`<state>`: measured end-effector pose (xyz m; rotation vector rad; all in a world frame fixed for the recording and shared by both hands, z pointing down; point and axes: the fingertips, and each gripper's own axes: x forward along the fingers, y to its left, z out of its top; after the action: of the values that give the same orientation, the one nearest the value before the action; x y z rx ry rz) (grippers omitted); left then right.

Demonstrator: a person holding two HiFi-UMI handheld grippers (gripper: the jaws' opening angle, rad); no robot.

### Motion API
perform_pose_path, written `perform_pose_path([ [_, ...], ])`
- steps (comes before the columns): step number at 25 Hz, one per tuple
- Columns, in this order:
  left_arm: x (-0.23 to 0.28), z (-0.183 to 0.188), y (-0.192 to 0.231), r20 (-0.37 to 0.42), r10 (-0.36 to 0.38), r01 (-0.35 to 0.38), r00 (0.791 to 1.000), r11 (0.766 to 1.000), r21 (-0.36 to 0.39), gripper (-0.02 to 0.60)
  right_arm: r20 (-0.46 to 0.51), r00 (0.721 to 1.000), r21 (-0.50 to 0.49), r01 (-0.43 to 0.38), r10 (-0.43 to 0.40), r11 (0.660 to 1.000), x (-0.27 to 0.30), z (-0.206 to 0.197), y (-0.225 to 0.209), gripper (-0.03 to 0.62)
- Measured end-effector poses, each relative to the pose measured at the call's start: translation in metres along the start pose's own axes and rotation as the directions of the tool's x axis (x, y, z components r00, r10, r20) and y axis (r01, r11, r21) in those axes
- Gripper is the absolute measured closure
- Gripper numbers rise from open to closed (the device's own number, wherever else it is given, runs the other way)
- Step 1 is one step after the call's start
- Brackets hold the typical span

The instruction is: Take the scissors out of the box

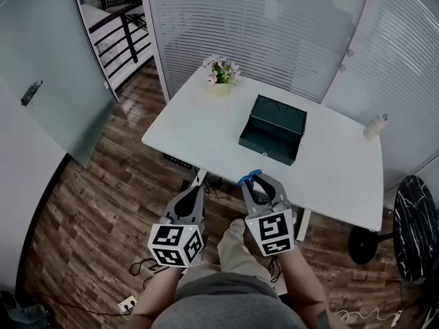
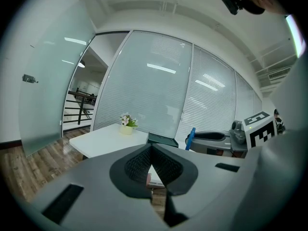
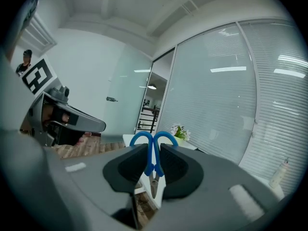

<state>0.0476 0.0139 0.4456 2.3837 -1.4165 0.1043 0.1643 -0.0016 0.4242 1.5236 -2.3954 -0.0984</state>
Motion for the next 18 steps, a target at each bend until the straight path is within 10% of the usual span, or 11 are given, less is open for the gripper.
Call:
perform_pose_path([
  [18,-0.079,-0.026,-0.005,0.028,0.05,-0.049,0.998,0.999,-0.019,0.575,0.069,0.997,0.084,-0.047,0.041,0.995,-0.067,-0.004,0.084,0.505],
])
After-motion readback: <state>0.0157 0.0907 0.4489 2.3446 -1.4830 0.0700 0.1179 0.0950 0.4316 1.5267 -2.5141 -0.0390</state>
